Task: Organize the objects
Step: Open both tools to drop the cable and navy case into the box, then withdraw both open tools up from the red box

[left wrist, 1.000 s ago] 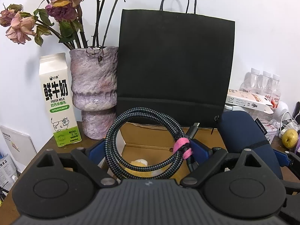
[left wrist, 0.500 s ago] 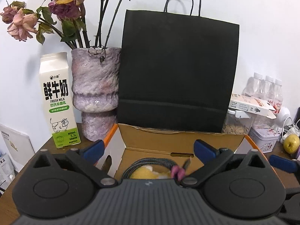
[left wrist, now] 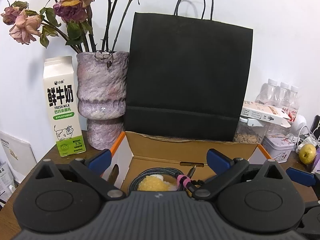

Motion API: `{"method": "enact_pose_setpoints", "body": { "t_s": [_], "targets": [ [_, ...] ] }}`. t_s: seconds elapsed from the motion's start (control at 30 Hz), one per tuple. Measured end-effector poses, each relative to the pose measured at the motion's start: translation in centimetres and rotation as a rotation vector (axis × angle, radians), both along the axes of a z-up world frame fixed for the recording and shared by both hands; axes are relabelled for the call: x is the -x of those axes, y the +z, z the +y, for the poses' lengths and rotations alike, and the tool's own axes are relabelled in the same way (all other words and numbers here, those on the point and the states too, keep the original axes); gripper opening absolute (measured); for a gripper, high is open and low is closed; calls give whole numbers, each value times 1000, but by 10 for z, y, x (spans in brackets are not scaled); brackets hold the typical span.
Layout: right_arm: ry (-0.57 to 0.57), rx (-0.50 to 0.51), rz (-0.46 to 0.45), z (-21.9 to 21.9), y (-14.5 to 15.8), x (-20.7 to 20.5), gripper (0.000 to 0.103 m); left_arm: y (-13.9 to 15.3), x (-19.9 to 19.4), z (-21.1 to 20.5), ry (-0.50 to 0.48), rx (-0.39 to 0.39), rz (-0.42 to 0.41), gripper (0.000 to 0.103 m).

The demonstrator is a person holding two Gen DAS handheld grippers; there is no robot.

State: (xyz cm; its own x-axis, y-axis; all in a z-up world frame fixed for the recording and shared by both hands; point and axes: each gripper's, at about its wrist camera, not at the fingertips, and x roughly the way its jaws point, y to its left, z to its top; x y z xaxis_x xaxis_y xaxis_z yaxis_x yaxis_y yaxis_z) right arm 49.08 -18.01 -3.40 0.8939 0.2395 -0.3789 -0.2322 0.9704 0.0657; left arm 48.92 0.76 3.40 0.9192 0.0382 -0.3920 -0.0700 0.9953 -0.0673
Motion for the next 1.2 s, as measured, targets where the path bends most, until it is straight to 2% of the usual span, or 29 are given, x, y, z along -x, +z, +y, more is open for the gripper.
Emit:
{"method": "enact_pose_setpoints", "body": {
  "t_s": [0.53,1.2],
  "targets": [
    [21,5,-36,-4,20,31,103,18,40,7,9,24,-58,103],
    [67,49,-89,-16,32,115,103,18,126,17,-23,-7,-56,103]
  ]
}}
